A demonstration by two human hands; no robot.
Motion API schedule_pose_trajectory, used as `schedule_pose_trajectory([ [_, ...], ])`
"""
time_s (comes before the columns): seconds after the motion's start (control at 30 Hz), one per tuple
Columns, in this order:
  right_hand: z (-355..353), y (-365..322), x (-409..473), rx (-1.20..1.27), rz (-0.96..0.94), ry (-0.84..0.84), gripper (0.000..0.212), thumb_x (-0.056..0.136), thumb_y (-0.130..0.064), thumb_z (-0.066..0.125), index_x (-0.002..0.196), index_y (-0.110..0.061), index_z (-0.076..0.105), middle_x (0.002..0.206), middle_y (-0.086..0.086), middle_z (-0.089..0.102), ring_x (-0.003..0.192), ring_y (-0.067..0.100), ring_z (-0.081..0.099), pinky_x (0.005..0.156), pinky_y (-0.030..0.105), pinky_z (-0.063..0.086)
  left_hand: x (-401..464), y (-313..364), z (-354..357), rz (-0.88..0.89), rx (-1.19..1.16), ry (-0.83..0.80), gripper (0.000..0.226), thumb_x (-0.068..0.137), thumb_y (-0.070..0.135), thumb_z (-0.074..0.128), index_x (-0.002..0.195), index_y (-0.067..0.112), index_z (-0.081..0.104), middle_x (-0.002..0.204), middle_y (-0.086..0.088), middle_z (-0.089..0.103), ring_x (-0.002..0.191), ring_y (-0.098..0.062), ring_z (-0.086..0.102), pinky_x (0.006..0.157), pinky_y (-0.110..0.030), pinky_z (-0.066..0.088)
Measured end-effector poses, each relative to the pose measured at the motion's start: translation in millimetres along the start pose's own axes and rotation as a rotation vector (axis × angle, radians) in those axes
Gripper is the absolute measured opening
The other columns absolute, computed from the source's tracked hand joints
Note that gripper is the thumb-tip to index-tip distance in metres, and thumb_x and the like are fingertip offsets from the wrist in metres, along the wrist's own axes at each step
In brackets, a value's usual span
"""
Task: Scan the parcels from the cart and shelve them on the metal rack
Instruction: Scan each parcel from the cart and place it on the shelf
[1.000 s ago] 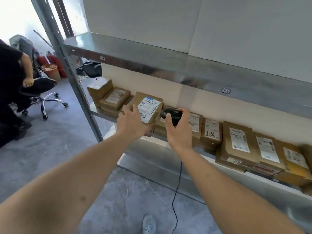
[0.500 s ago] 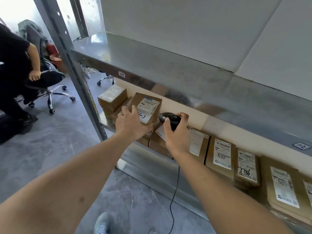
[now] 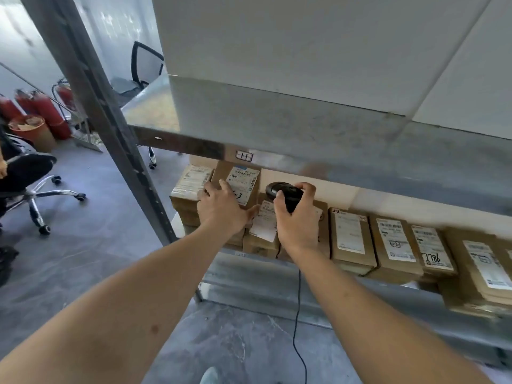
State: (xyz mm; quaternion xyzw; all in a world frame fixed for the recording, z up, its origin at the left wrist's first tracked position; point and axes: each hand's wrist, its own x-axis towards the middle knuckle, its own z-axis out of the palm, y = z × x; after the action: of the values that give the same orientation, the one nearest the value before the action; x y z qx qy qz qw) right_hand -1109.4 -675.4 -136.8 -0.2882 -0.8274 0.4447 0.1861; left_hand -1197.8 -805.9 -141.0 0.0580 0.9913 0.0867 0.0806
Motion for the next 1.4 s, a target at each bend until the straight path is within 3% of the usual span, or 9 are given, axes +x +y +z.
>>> schedule_pose_trajectory([
  [0.1,1.5,-1.4,-2.6,-0.011,0.013,0.020,0.036,0.104,-0.046,0.056,0.132,-0.032,0.038,0.086,-0.017,0.060,0.078,0.009,0.067,0.074,0.046,0.062,5.0,-4.6,3.3,0.038,0.057,0.010,0.127,0.080,0.095,0.043,0.165,0.006,0.014,0.159,-0.027,0.030,0.145,-0.046,0.032,0.122,-0.051,0.030],
  [0.2,1.5,-1.5,-1.2,-0.013,0.017,0.018,0.036,0.104,-0.046,0.056,0.131,-0.032,0.038,0.089,-0.018,0.059,0.080,0.011,0.067,0.075,0.045,0.062,12.9,-9.3,6.6,0.091,0.038,0.024,0.122,0.083,0.089,0.050,0.165,0.005,0.015,0.168,-0.026,0.014,0.156,-0.046,0.015,0.129,-0.053,0.017],
  [0.4,-2.4,-1.3,2.4,0.012,0.011,0.003,0.038,0.104,-0.046,0.056,0.133,-0.032,0.037,0.097,-0.008,0.063,0.086,0.017,0.069,0.078,0.046,0.062,17.3,-12.6,6.3,0.256,0.018,0.007,0.105,0.089,0.087,0.042,0.168,0.022,0.016,0.175,-0.018,0.007,0.161,-0.038,0.005,0.130,-0.051,0.008],
  [0.53,-11.6,3.1,4.4,0.037,0.008,-0.008,0.037,0.104,-0.046,0.057,0.133,-0.032,0.038,0.103,-0.003,0.066,0.086,0.014,0.068,0.076,0.038,0.059,10.6,-2.6,0.2,0.377,-0.023,0.037,0.092,0.094,0.080,0.043,0.165,0.026,0.025,0.174,-0.010,0.018,0.160,-0.035,0.017,0.129,-0.053,0.019],
  [0.67,-24.1,11.6,5.4,0.064,0.013,0.012,0.036,0.103,-0.048,0.056,0.129,-0.034,0.036,0.102,-0.001,0.069,0.084,0.022,0.071,0.075,0.044,0.061,-3.1,14.4,-10.3,0.485,0.031,0.067,0.074,0.101,0.062,0.051,0.159,0.019,0.036,0.166,-0.007,0.036,0.151,-0.034,0.036,0.123,-0.052,0.031],
  [0.9,-58.1,26.8,-3.9,0.075,0.015,0.062,0.038,0.104,-0.047,0.055,0.133,-0.032,0.036,0.111,0.002,0.068,0.093,0.022,0.068,0.080,0.038,0.056,-33.5,46.4,-21.9,0.542,0.058,-0.021,0.061,0.104,0.049,0.052,0.155,0.018,0.043,0.156,-0.008,0.046,0.143,-0.036,0.044,0.114,-0.052,0.040],
  [1.07,-95.9,31.5,-23.4,0.085,0.061,0.190,0.041,0.105,-0.044,0.057,0.137,-0.028,0.037,0.107,0.001,0.064,0.091,0.022,0.065,0.078,0.034,0.050,-49.7,78.8,-21.1,0.649,0.097,-0.047,0.059,0.102,0.051,0.050,0.152,0.020,0.047,0.153,-0.007,0.048,0.138,-0.039,0.046,0.110,-0.052,0.041],
  [1.2,-122.6,38.1,-45.9,0.061,0.124,0.344,0.038,0.103,-0.049,0.056,0.133,-0.035,0.036,0.108,0.000,0.066,0.093,0.025,0.068,0.084,0.046,0.058,-63.6,107.0,-17.4,0.793,0.120,-0.072,0.057,0.100,0.051,0.053,0.148,0.021,0.050,0.147,-0.007,0.051,0.133,-0.039,0.050,0.107,-0.053,0.044],
  [1.4,-169.5,48.3,-100.2,0.041,0.214,0.575,0.032,0.103,-0.049,0.055,0.127,-0.034,0.039,0.108,-0.003,0.066,0.095,0.022,0.068,0.085,0.044,0.059,-105.8,148.8,-11.7,1.056,0.107,-0.072,0.056,0.101,0.055,0.050,0.144,0.020,0.054,0.144,-0.008,0.054,0.128,-0.037,0.053,0.103,-0.050,0.046],
])
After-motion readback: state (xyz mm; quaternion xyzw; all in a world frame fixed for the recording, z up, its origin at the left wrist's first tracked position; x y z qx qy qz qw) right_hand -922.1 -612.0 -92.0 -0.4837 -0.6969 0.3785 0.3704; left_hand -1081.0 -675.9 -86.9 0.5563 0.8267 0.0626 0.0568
